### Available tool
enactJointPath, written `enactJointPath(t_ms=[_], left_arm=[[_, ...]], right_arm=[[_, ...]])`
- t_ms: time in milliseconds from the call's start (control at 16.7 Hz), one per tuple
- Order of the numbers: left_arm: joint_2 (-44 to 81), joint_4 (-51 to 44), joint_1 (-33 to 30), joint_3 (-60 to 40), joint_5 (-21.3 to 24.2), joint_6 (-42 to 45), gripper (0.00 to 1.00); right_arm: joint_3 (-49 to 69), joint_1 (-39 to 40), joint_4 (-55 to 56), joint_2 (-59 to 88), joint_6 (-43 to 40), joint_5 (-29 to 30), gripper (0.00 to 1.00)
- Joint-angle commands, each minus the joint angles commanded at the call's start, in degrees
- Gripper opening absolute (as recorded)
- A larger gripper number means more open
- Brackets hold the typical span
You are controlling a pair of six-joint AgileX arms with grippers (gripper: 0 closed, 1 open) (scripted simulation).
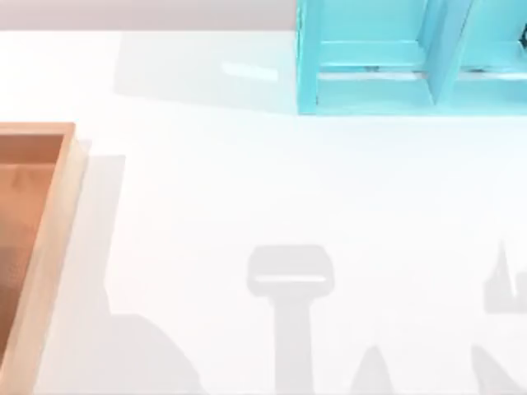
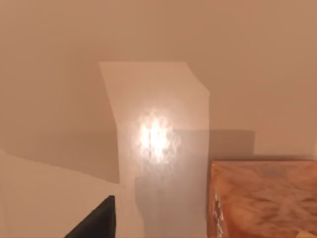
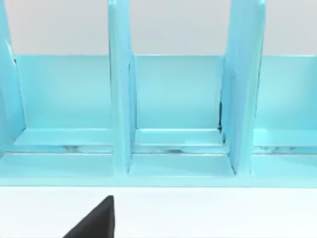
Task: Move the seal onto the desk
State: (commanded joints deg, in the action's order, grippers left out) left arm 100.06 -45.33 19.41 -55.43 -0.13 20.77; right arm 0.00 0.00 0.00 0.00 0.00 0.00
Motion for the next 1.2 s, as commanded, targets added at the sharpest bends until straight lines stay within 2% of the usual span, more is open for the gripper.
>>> enactJointPath(t_ms=[720,1200], left_arm=[[0.0,0.0,0.0,0.0,0.0,0.0,0.02],[0.0,0.0,0.0,0.0,0.0,0.0,0.00]], right_arm=[[0.0,0.0,0.0,0.0,0.0,0.0,1.00],[0.0,0.0,0.0,0.0,0.0,0.0,1.00]])
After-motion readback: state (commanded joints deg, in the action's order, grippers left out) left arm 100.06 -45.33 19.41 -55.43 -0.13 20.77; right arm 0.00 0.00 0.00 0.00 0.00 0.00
